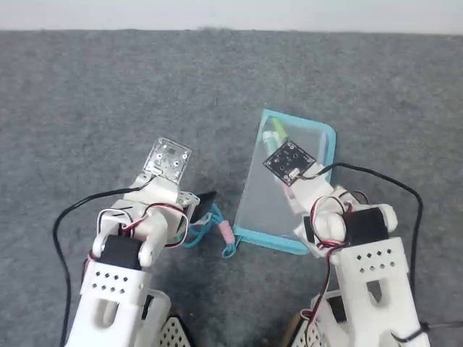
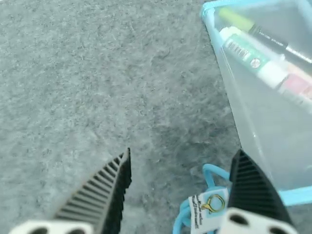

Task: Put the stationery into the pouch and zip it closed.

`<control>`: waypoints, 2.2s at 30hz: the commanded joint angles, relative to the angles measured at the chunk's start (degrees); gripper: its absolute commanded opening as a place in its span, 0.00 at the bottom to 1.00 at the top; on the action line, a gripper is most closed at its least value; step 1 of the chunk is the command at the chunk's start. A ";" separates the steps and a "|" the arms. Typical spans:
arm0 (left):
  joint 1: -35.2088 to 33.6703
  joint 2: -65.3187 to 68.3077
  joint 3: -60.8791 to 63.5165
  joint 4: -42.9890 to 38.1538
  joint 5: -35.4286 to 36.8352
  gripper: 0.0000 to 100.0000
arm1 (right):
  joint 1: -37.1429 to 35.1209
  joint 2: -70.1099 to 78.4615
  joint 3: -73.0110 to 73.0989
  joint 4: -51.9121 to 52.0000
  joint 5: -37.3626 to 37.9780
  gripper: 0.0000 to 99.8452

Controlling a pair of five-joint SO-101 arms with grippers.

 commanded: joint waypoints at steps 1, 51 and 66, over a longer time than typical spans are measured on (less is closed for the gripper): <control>-0.62 -1.05 -3.30 -0.88 3.08 0.31 | -0.31 0.31 -2.81 -2.24 0.09 0.22; -15.38 -36.48 25.89 16.26 6.59 0.02 | 14.02 -52.53 51.60 -13.14 3.08 0.01; -15.38 -36.48 25.89 16.26 6.59 0.02 | 13.93 -52.53 51.60 -13.14 3.08 0.01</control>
